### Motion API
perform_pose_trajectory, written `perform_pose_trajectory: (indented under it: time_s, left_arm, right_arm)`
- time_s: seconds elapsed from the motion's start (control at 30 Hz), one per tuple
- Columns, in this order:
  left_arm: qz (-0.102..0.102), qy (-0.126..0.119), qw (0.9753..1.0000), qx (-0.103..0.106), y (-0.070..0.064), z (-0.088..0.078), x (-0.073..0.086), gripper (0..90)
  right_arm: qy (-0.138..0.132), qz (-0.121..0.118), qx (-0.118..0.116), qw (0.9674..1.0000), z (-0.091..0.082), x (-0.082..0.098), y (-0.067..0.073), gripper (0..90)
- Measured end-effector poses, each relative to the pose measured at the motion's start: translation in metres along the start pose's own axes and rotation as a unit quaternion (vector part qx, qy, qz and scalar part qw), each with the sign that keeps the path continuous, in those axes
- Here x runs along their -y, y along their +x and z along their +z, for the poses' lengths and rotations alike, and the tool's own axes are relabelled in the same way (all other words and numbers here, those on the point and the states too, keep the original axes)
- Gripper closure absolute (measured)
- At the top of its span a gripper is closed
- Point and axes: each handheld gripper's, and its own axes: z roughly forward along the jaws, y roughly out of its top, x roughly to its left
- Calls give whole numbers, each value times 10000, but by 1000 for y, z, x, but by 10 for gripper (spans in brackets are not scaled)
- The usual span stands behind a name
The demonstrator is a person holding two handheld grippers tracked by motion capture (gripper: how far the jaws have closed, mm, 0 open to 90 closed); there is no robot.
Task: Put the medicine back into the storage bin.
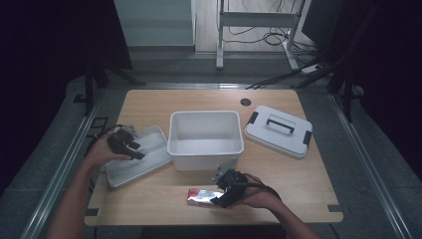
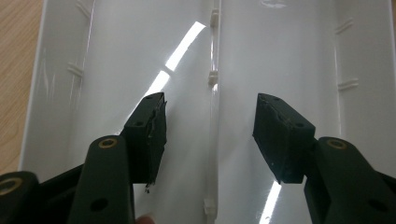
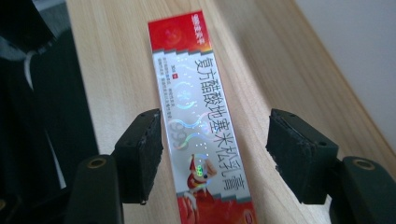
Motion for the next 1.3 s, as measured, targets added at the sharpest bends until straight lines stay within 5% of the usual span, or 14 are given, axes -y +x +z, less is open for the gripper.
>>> perform_pose_trajectory:
  time_s: [0.53,0.9,1.1,1.3]
  left_arm:
    - [-5,3,10000,-17,2,2,3,449]
    - [7,-35,10000,-41,1,3,1,455]
    - [-5,-8,10000,-44,2,2,2,455]
    - [-5,-7,10000,-34,1,2,1,455]
  right_arm:
    - [801,-485,189,9954,28,-7,11,410]
    - [850,-504,142,9950,25,-10,10,505]
    - [370,-671,122,9970,-8,-18,12,507]
    - [-101,-981,242,9948,-55,-35,13,507]
